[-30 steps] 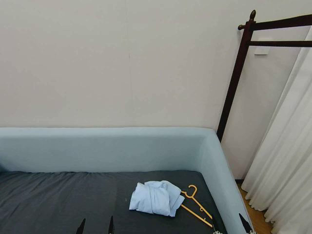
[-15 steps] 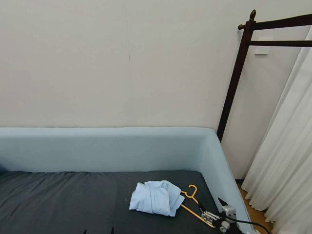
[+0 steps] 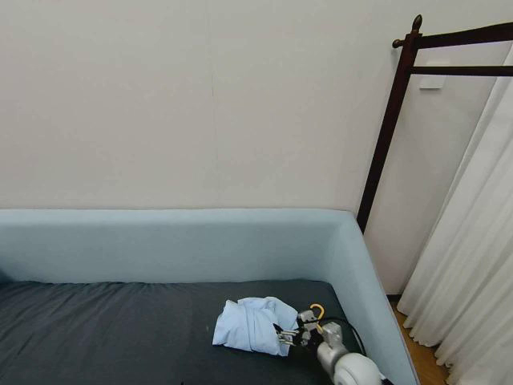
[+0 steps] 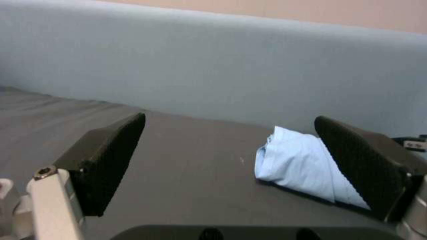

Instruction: Pick up the clothes from the sofa and hang them on the clothes hanger.

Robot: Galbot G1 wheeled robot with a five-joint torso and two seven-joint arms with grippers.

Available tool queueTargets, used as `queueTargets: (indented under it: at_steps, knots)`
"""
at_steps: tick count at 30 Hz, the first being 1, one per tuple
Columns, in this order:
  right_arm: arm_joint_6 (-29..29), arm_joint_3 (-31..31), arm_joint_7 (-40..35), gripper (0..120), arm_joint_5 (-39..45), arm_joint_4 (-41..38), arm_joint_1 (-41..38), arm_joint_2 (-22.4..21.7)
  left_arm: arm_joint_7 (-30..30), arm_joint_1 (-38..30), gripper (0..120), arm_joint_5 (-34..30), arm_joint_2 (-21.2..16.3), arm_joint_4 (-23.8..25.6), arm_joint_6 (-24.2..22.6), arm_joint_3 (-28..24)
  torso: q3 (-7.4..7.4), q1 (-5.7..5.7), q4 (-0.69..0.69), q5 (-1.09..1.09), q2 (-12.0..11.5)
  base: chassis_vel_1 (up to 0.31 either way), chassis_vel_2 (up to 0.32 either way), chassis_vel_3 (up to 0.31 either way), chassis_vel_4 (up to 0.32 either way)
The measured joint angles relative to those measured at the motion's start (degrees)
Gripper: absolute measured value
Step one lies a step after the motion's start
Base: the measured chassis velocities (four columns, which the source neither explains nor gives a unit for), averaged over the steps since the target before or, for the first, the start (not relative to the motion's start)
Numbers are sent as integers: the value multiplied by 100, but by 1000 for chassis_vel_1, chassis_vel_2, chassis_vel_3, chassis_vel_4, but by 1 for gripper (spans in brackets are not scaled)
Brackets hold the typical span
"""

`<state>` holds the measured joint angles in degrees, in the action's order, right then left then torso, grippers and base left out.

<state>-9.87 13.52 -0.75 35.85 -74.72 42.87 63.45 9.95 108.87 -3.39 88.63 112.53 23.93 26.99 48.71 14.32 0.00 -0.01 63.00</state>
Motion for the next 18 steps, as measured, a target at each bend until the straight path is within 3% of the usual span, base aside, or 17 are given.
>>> queueTargets:
  at_steps: [6, 12, 18]
  knots:
    - [391, 132, 65, 100, -604, 1290, -409, 657, 63, 0, 100, -106, -60, -50, 36, 154, 0, 0, 0, 0, 0, 0, 0, 0, 0]
    - [389, 107, 137, 100, -516, 1596, -345, 811, 64, -21, 100, -203, -94, 6, 39, 206, -1, 0, 0, 0, 0, 0, 0, 0, 0]
    - [571, 55, 177, 83, -484, 1648, -153, 877, 68, -51, 100, -222, -86, 6, 45, 207, -1, 0, -2, 1, 1, 0, 0, 0, 0]
